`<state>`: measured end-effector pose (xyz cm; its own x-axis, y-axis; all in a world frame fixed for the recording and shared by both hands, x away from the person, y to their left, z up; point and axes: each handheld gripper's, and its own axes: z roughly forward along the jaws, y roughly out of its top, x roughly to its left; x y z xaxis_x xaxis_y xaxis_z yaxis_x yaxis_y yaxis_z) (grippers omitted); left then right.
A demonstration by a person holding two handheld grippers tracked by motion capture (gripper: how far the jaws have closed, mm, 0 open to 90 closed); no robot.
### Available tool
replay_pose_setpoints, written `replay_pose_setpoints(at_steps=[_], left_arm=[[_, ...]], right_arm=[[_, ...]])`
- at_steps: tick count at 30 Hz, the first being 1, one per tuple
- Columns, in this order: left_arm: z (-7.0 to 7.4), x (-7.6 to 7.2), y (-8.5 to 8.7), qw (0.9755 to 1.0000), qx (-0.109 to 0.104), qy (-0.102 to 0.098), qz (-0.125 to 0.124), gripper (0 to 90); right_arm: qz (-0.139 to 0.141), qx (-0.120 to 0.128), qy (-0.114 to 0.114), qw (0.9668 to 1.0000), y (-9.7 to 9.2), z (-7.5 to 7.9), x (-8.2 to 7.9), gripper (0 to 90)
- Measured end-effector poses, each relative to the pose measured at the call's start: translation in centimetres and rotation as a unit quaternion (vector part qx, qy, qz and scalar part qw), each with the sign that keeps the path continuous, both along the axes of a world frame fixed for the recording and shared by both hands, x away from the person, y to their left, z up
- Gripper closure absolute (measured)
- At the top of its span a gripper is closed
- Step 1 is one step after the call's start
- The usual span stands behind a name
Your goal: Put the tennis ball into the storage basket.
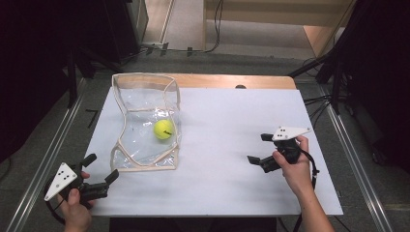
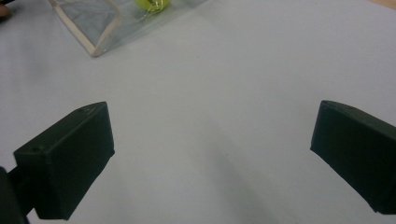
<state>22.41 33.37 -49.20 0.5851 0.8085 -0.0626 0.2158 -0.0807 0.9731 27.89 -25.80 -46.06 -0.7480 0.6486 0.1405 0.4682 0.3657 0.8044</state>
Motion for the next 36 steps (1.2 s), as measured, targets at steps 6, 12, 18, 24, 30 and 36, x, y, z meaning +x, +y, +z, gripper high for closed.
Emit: replay_pose_setpoints(at_steps=[6,12,18,24,30,36], left_arm=[[0.0,0.0,0.0,1.0,0.0,0.0,0.0,0.0],[0.0,0.0,0.0,1.0,0.0,0.0,0.0,0.0],[0.0,0.0,0.0,1.0,0.001,0.0,-0.001,0.0],[0.0,0.0,-0.1,1.0,0.002,0.0,0.0,0.0],[0.0,0.0,-0.1,1.0,0.002,0.0,0.0,0.0],[0.0,0.0,-0.1,1.0,0.002,-0.001,0.0,0.0]], right_arm=[[-0.011,0.007,-0.001,0.9999,-1.0,-0.5,-0.4,0.0],[-0.024,0.015,-0.002,0.9996,-1.9,-1.0,-0.8,0.0],[-0.036,0.022,-0.005,0.9991,-2.8,-1.6,-1.3,0.0],[-0.051,0.028,-0.005,0.9983,-3.7,-2.3,-1.8,0.0],[-0.066,0.034,-0.007,0.9972,-4.5,-2.9,-2.3,0.0],[-0.082,0.04,-0.013,0.9957,-5.3,-3.4,-2.9,0.0]])
